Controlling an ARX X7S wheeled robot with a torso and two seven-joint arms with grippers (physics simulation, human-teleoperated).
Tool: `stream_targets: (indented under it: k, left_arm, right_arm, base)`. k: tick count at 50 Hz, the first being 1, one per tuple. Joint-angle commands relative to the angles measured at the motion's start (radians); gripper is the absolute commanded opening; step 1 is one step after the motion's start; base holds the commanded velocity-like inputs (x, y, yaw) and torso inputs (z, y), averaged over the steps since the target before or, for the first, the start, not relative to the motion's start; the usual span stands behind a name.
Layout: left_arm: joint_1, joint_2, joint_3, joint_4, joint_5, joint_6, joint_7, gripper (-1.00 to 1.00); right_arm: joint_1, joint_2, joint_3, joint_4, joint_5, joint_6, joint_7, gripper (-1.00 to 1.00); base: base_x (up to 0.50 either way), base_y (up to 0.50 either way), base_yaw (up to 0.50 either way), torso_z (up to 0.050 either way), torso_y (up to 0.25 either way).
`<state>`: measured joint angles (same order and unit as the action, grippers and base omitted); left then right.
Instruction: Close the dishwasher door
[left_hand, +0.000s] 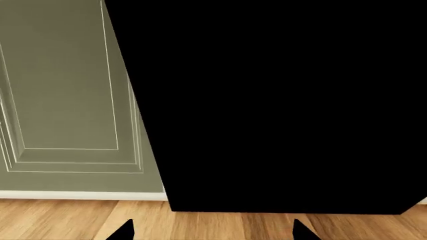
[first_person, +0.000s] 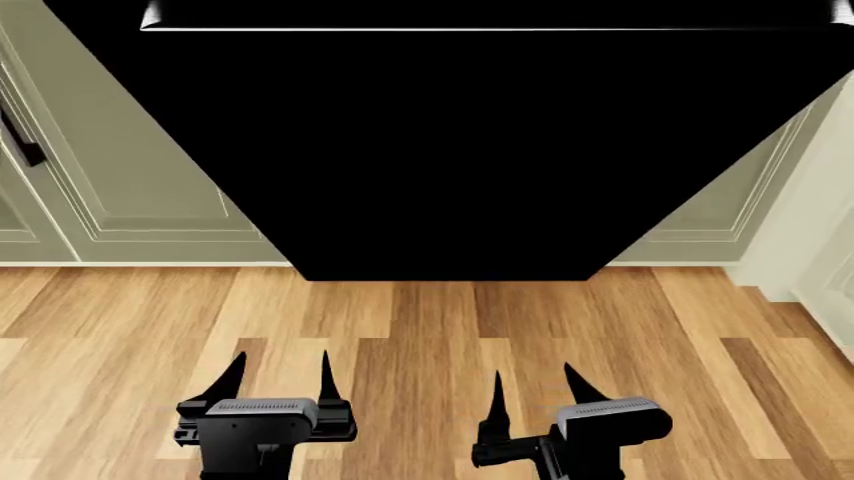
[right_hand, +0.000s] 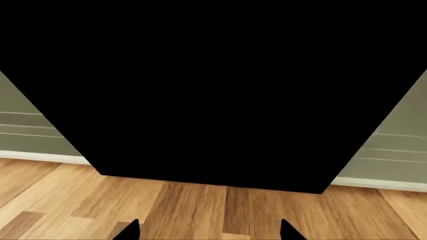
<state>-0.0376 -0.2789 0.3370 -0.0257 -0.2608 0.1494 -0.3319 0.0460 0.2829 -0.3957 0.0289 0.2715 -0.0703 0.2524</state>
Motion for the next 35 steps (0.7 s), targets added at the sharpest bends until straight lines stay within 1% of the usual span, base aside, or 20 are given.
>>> stream_targets:
  k: [1,25,35]
  left_arm:
    - [-0.003,-0.001,0.003,-0.007,-0.003,0.004,-0.001,1.00]
    - [-0.003,-0.007,0.010,-0.001,-0.009,0.002,-0.008,1.00]
    - [-0.005,-0.007,0.013,-0.007,-0.010,0.005,-0.009,1.00]
  right_arm:
    - [0.001,0.003,-0.004,-0.003,0.002,0.002,0.004,1.00]
    - [0.003,0.007,-0.012,0.001,0.003,-0.003,0.009,1.00]
    - [0.006,0.006,-0.010,0.005,0.005,-0.005,0.017,1.00]
  base:
    - [0.00,-0.13,0.00,0.000,0.000]
    - [0.00,-0.13,0.00,0.000,0.000]
    - [0.00,-0.01,0.00,0.000,0.000]
